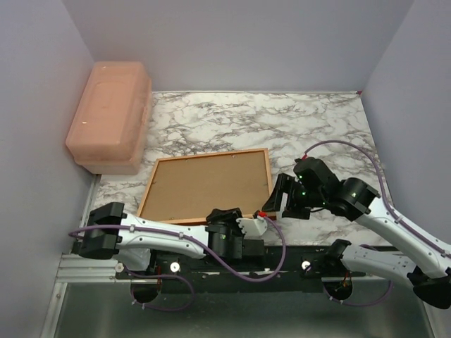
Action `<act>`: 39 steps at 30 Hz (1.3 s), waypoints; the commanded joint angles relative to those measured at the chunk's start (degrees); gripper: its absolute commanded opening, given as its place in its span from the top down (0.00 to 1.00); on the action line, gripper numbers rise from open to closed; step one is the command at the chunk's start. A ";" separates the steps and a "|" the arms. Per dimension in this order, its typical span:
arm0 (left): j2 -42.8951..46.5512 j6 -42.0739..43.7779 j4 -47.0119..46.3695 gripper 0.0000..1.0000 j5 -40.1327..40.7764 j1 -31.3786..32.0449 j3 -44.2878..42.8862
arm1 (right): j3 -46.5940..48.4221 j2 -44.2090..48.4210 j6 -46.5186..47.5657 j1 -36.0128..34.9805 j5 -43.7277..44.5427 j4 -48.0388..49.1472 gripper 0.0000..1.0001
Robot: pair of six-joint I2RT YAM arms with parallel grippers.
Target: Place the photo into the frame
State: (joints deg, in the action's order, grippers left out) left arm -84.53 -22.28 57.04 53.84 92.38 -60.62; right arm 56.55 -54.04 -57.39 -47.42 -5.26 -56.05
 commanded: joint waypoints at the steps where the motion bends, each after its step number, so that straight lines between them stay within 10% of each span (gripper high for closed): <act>1: 6.62 -1.48 2.14 0.63 3.10 0.00 -1.03 | 4.33 0.45 4.36 -0.22 3.16 4.36 0.16; 12: 19.01 0.68 5.11 0.67 -0.73 0.06 -2.63 | 9.58 4.44 24.39 -0.22 7.88 20.53 0.00; 22: 26.63 1.85 3.63 0.67 -6.65 0.00 -1.81 | -8.80 20.71 56.40 -0.22 -6.48 50.09 0.04; 30: 27.23 1.54 3.09 0.67 -8.05 0.00 -1.26 | -18.42 25.79 92.61 -0.22 -27.47 48.43 0.00; 39: 27.40 1.36 2.23 0.67 -9.25 0.08 -0.84 | -16.80 13.60 105.66 -0.22 -35.52 49.82 0.00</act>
State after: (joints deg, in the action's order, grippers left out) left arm -58.87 -16.73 65.34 48.75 92.31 -60.73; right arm 37.98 -35.33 38.76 -47.42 -33.45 -8.51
